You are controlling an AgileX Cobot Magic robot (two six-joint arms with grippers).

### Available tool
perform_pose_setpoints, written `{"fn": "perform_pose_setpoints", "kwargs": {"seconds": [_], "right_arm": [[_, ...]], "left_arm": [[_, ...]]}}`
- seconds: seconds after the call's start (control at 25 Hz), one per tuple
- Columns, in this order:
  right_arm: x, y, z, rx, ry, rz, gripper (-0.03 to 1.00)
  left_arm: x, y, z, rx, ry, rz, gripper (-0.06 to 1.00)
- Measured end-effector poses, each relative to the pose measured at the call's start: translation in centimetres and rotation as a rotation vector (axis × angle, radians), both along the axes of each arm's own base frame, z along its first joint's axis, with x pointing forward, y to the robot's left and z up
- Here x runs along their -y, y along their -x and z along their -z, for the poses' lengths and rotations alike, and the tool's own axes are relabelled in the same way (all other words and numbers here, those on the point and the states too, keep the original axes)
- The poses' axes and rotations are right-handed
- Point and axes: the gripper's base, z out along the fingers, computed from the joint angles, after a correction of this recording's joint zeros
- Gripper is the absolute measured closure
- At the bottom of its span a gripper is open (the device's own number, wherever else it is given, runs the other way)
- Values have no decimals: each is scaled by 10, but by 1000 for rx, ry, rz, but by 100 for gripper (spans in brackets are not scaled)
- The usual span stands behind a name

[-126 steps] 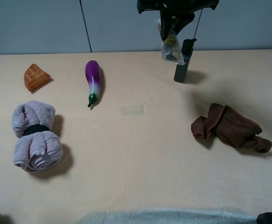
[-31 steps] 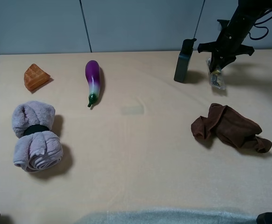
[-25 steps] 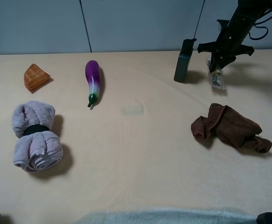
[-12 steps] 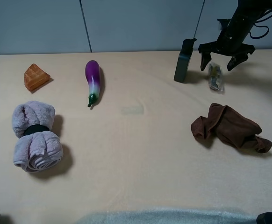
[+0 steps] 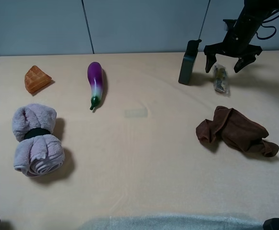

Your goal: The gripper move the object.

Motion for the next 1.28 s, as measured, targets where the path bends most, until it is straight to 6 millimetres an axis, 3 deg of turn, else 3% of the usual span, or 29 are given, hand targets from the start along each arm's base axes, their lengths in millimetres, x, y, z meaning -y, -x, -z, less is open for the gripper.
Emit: {"fn": "perform_pose_setpoints", "kwargs": {"seconds": [0.48, 1.28], "right_arm": [[0, 5, -11, -38, 3, -1, 28], [2, 25, -84, -10, 1, -6, 28]], "left_arm": [[0, 0, 0, 0, 0, 0, -5], [0, 0, 0, 0, 0, 0, -5]]}}
